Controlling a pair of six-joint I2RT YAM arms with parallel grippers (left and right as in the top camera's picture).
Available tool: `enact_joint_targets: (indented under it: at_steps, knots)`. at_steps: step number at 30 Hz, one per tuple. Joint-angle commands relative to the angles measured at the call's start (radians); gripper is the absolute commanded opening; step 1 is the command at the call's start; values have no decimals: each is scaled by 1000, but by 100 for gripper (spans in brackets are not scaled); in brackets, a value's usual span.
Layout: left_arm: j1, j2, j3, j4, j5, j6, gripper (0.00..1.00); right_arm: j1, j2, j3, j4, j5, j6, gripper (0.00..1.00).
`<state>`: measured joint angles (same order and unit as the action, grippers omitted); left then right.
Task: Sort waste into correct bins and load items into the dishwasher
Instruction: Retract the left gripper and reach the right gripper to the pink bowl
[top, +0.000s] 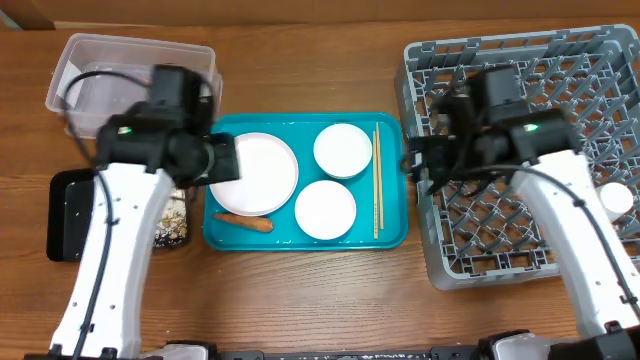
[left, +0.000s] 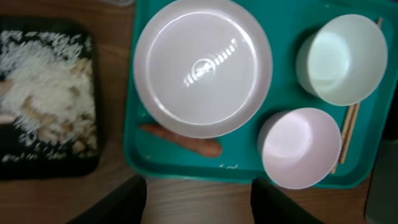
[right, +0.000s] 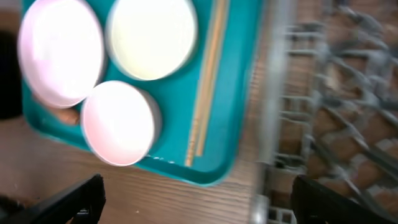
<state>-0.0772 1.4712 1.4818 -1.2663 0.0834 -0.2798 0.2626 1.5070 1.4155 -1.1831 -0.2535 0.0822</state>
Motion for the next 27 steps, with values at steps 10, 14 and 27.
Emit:
enact_joint_targets:
  at_steps: [10, 14, 27]
  knots:
    - [136, -13, 19, -40, -9, -16, 62, 265, 245, 4, 64, 66, 106, 82]
    - [136, -13, 19, -40, -9, -16, 62, 296, 351, 4, 55, 66, 133, 72]
    - [136, -13, 19, -38, -9, -16, 62, 311, 448, 4, 87, 66, 141, 32]
